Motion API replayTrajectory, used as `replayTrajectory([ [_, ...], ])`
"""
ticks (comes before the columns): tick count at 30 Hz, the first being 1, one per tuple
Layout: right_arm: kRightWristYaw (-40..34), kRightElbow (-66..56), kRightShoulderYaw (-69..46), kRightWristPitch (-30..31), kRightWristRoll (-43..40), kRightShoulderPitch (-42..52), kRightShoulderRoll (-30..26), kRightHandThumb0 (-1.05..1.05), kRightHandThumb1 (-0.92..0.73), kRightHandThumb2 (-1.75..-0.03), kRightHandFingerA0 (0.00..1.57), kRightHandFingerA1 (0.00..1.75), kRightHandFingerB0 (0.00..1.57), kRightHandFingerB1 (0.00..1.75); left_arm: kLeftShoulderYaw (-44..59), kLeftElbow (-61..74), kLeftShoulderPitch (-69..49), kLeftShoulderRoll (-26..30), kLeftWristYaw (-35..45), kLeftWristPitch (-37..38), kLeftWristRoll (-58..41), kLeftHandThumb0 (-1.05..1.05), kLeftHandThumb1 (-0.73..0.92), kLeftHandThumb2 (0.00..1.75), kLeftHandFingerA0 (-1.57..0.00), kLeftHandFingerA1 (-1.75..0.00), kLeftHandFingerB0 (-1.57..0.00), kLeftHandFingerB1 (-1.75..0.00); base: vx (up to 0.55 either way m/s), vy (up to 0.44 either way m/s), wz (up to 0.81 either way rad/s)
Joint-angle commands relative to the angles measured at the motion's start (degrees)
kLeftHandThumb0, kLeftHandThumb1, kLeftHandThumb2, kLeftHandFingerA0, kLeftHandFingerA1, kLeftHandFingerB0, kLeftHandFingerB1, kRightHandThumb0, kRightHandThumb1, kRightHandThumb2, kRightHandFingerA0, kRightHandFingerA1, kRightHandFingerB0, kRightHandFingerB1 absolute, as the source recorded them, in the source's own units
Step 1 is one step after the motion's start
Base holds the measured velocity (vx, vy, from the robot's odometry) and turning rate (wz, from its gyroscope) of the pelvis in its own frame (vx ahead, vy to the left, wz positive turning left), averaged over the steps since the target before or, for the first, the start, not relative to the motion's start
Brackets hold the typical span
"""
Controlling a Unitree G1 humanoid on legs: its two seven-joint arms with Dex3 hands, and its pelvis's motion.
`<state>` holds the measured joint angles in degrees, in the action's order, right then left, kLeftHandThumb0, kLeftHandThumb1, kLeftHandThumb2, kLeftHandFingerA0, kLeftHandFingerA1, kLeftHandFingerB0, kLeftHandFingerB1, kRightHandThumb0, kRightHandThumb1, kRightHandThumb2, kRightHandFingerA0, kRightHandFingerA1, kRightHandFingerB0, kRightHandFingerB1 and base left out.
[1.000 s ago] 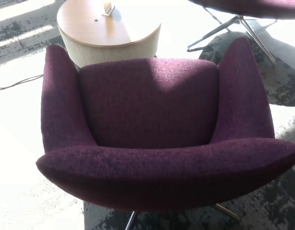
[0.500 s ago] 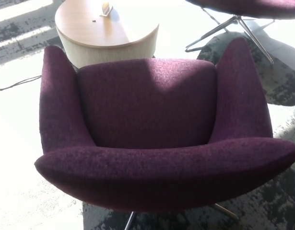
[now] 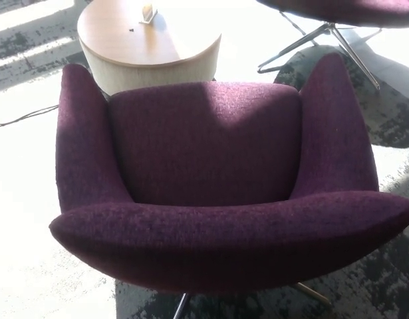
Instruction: The robot stands in front of a sofa and uses its left hand to push the left side of the sofa
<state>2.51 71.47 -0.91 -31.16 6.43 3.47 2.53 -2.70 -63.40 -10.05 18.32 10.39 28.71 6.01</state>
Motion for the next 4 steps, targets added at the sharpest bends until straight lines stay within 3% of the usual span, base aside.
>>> replayTrajectory([
  [1, -0.8, -0.3, 0.4, 0.1, 0.2, -0.3, -0.4, -0.67, -0.79, -0.65, 0.75, 0.46, 0.61, 0.4, 0.6, -0.3, 0.4, 1.7, -1.1, 1.7, 0.7, -0.61, 0.88, 0.69, -0.23, -0.39, -0.24, -0.37, 0.0, 0.0, 0.0],
  [4, -0.9, -0.6, 0.5, -0.1, 0.2, 0.0, -0.5, -0.67, -0.79, -0.65, 0.75, 0.46, 0.61, 0.4, 0.8, -0.5, 0.4, 1.4, -1.1, 1.5, 0.5, -0.61, 0.88, 0.69, -0.23, -0.39, -0.24, -0.37, 0.0, 0.0, 0.0],
])
